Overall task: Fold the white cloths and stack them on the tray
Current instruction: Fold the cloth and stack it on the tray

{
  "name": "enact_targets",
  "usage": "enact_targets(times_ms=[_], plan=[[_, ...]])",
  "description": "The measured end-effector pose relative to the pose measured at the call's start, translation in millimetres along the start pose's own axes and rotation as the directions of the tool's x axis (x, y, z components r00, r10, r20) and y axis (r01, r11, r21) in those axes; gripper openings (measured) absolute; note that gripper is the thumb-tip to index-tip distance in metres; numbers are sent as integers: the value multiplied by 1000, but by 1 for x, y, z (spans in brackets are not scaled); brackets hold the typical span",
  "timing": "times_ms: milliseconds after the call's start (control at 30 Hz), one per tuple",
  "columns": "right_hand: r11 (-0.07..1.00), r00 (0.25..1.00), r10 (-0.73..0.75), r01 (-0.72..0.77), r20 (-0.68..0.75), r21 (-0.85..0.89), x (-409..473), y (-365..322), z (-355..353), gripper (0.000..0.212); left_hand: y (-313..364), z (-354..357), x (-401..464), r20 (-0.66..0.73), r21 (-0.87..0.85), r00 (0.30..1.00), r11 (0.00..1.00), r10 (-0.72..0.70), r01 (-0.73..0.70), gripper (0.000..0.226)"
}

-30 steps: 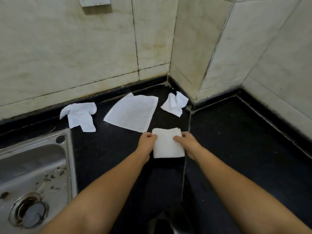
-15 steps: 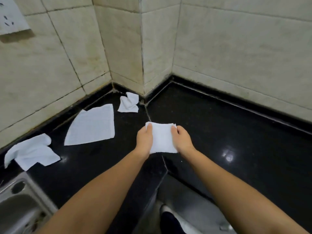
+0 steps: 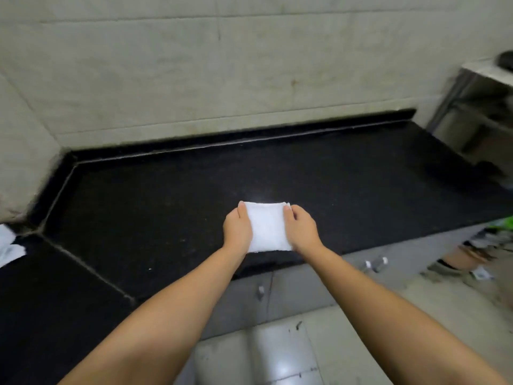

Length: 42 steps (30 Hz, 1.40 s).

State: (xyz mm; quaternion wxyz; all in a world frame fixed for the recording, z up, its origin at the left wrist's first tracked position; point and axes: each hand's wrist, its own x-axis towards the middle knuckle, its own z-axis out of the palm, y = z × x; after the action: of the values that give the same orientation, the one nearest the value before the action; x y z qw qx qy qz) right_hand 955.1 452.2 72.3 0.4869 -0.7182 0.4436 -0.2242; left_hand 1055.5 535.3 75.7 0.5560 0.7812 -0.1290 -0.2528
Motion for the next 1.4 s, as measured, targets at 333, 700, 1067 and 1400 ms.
enact_targets(times_ms=[333,700,1067,1400], plan=[[989,931,102,-133,-352,-66,-8,124,-282,36,47,285,-113,369,69,927,993,65,-97,51],[976,793,162,-218,-588,-25,14,211,-500,38,111,509,-195,570,73,811,976,130,-208,50],[993,718,81,-122,-692,-10,188,219,-690,39,248,722,-135,650,-92,711,956,270,-280,50],[984,702,-78,-59,-708,-167,359,164,-844,43,400,874,-54,592,-142,628,832,506,-537,35]])
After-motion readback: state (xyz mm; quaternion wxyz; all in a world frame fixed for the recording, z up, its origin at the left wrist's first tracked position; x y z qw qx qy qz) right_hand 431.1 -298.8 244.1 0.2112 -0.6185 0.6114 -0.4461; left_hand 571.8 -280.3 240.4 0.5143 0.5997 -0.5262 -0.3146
